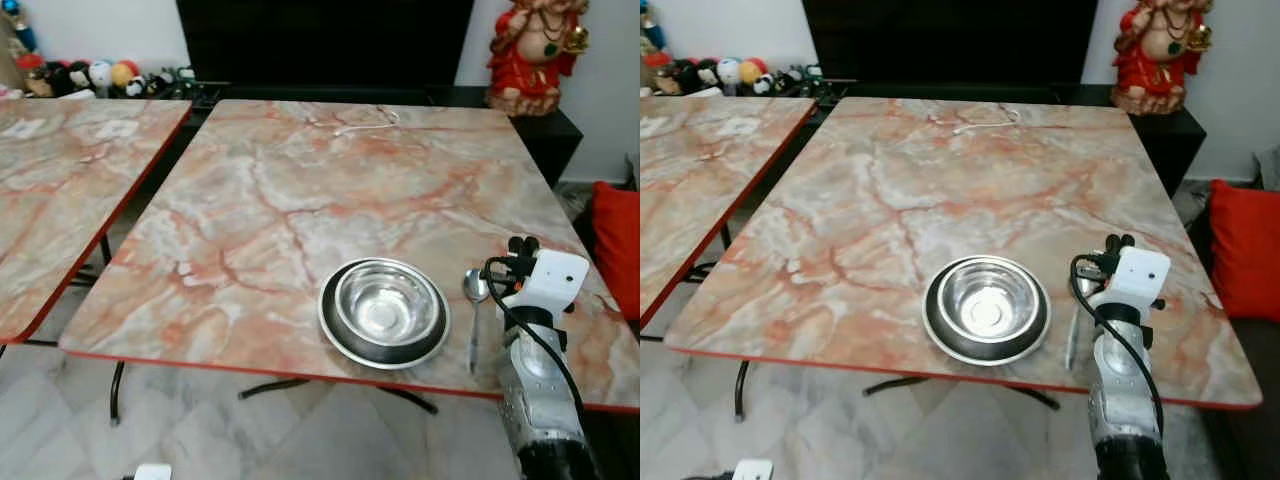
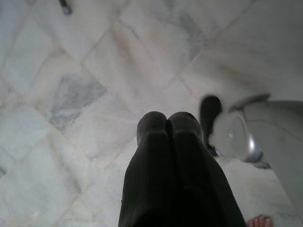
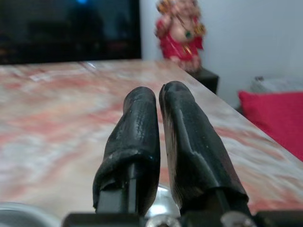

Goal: Setting the table

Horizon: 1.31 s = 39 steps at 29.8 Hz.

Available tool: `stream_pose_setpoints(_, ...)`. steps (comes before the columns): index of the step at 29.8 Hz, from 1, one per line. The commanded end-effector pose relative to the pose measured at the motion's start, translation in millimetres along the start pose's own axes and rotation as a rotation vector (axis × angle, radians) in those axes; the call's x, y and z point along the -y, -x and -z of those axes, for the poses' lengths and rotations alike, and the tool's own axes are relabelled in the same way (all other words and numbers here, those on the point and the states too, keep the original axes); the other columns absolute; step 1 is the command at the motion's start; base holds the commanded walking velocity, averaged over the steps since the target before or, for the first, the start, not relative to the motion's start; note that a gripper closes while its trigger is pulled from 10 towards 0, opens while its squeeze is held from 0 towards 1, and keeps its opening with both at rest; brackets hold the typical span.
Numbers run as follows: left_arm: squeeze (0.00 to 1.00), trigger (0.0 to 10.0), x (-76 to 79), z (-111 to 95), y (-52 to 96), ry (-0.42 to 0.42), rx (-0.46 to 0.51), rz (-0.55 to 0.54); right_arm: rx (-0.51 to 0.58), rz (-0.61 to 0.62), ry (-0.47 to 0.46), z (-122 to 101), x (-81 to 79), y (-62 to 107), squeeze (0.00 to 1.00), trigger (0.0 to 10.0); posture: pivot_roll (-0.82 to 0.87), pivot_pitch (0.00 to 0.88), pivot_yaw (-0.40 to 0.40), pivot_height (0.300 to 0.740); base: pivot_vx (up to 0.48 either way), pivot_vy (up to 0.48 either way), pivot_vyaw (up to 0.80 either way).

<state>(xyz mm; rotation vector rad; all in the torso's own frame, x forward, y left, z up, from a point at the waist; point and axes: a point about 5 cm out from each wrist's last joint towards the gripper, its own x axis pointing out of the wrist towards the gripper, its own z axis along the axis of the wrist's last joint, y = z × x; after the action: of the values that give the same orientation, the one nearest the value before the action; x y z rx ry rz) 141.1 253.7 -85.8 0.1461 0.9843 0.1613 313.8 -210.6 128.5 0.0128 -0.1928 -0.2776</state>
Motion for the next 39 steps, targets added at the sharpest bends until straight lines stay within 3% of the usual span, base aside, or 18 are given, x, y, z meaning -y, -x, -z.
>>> stream_pose_setpoints(1,0.0,10.0,-11.1,7,2.4,0.008,-0.029,-0.023,0.032,-0.011,-0.026,-4,-6.3,2.8,0.0,10.0,-0.03,0.0,0.016,0.74,0.0,0.48,0.0)
stream_pose_setpoints(11,0.0,10.0,-17.3,13,4.4,0.006,-0.044,-0.031,0.093,-0.041,-0.028,-16,-15.9,4.8,0.0,10.0,-0.03,0.0,0.014,0.74,0.0,0.48,0.0)
stream_pose_setpoints(33,0.0,10.0,-18.4,19,6.2,0.007,-0.06,-0.034,0.074,-0.099,-0.031,-13,-34.0,6.5,0.0,10.0,-0.02,0.0,0.01,0.74,0.0,0.48,0.0)
stream_pose_setpoints(39,0.0,10.0,1.6,11,2.1,0.019,-0.039,-0.017,0.063,-0.107,-0.021,-13,-33.1,4.0,0.0,10.0,-0.01,0.0,0.0,0.74,0.0,0.48,0.0)
